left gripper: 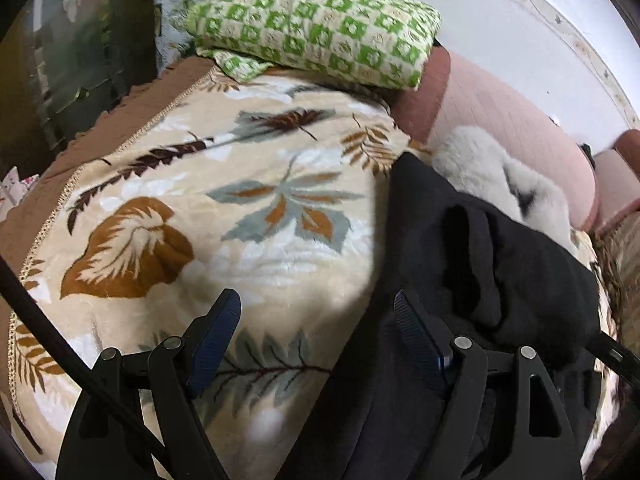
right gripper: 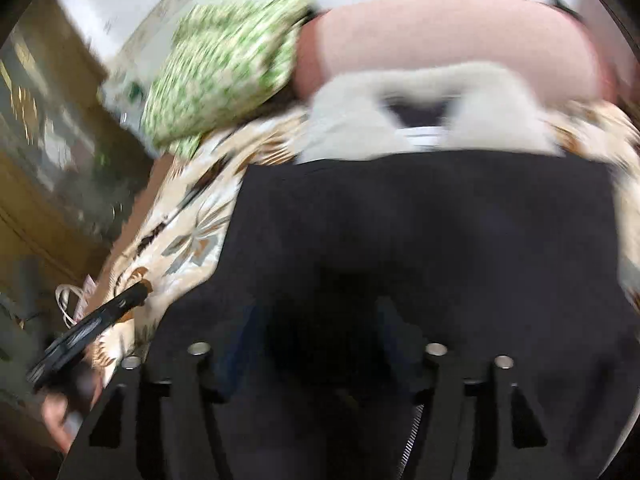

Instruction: Fold large clothes

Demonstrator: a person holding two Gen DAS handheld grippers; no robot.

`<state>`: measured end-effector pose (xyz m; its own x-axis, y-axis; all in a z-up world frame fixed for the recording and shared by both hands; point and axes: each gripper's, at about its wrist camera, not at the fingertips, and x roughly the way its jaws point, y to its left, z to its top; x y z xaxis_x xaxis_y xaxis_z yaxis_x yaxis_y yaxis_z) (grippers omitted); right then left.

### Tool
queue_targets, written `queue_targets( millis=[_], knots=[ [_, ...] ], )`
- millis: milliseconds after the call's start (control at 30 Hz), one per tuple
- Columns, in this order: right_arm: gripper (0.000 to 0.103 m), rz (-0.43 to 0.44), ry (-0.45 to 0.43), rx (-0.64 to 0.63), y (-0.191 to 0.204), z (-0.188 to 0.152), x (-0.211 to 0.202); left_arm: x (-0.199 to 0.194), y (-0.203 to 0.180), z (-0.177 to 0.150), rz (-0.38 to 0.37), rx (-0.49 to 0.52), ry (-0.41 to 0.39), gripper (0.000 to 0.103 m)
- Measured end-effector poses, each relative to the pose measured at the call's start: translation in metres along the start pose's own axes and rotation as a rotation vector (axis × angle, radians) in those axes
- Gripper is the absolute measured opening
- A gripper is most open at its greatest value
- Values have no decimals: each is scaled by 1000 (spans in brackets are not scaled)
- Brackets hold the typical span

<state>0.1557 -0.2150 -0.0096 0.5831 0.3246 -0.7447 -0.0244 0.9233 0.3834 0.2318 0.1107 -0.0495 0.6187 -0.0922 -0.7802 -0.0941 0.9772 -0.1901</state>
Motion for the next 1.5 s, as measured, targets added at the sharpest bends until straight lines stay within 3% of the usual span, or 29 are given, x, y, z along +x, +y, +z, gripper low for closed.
queue_targets(
  millis=[133,233,367,433,500,533,633,900,1033,1233,1300,1367,1400,1500],
  knots=[
    [78,-114,-51,110,-82,-47,-73,13,14,-9,6,0,65,78],
    [78,-178,-83,288,-156,-93,-116,29,24,-23,-52,-8,156,78],
    [79,-103,-103,493,-215,-137,-131,36,31,-47,-184,-48,239,78],
    [79,-10,-89,561,-229,-152,-122,29,33,-59,-315,-75,271,78],
    [79,112,-70,617,-234,-160,-109,23,33,-78,-535,-118,342,78],
    [80,160,-62,630,-231,-163,-101,18,31,-89,-596,-122,360,77],
    [80,158,-62,566,-214,-161,-96,3,24,-113,-568,-69,334,77],
    [80,288,52,514,-193,-186,-87,-2,32,-132,-693,-172,341,77],
    [80,289,44,469,-179,-199,-93,4,33,-131,-673,-193,340,80],
    [79,249,0,476,-170,-198,-77,-2,15,-136,-604,-108,287,86],
    [73,312,-29,526,-173,-200,-79,-7,16,-141,-586,-127,253,86],
    [53,451,-50,614,-177,-202,-79,-12,18,-144,-623,-134,256,86],
    [50,500,-67,622,-178,-202,-81,-14,22,-145,-680,-148,266,86],
    [49,514,-82,597,-179,-201,-89,-16,41,-140,-828,-230,277,86]
  ],
)
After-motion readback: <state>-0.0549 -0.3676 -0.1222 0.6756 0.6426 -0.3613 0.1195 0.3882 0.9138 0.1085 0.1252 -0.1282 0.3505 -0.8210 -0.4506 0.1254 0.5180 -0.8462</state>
